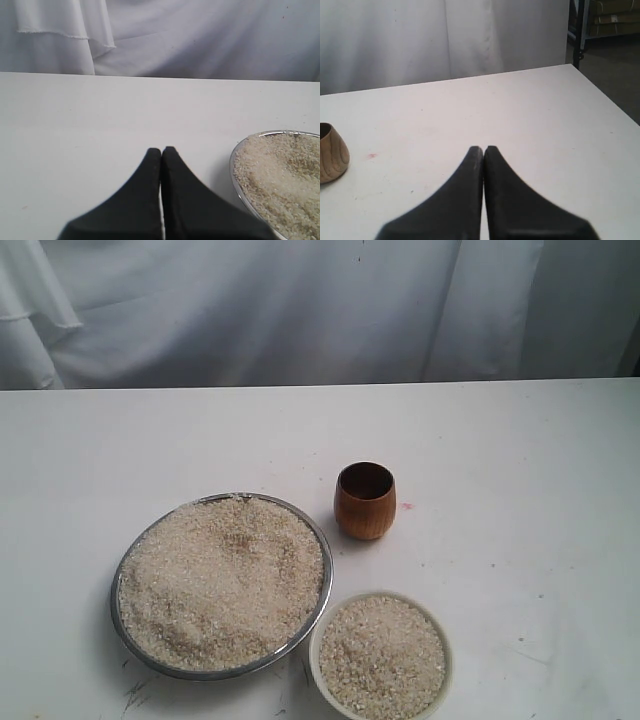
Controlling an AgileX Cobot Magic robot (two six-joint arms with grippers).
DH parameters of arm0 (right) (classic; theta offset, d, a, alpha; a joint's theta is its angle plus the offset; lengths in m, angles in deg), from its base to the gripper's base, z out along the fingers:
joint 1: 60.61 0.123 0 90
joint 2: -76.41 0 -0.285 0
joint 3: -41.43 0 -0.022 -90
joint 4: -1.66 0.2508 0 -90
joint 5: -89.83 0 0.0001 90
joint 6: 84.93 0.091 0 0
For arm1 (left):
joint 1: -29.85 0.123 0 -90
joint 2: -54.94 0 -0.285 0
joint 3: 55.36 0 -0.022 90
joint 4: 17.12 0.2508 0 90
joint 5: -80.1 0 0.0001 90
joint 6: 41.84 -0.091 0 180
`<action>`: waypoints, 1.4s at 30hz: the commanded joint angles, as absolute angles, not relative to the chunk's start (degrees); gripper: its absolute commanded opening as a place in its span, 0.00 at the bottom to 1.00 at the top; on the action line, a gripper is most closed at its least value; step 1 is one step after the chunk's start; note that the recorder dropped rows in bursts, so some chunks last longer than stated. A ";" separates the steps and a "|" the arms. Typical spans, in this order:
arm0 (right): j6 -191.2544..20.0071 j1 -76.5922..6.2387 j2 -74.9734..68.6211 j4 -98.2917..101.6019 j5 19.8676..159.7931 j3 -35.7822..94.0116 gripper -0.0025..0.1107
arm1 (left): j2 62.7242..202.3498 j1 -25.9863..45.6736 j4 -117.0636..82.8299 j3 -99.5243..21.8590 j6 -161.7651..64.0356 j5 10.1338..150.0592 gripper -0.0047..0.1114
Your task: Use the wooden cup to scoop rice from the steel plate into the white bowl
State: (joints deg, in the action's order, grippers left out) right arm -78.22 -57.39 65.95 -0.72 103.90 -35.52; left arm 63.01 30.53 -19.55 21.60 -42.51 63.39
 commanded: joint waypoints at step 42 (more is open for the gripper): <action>-84.29 -57.86 68.62 3.63 109.16 -35.78 0.02 | 62.72 30.44 -19.59 21.86 -42.33 63.75 0.04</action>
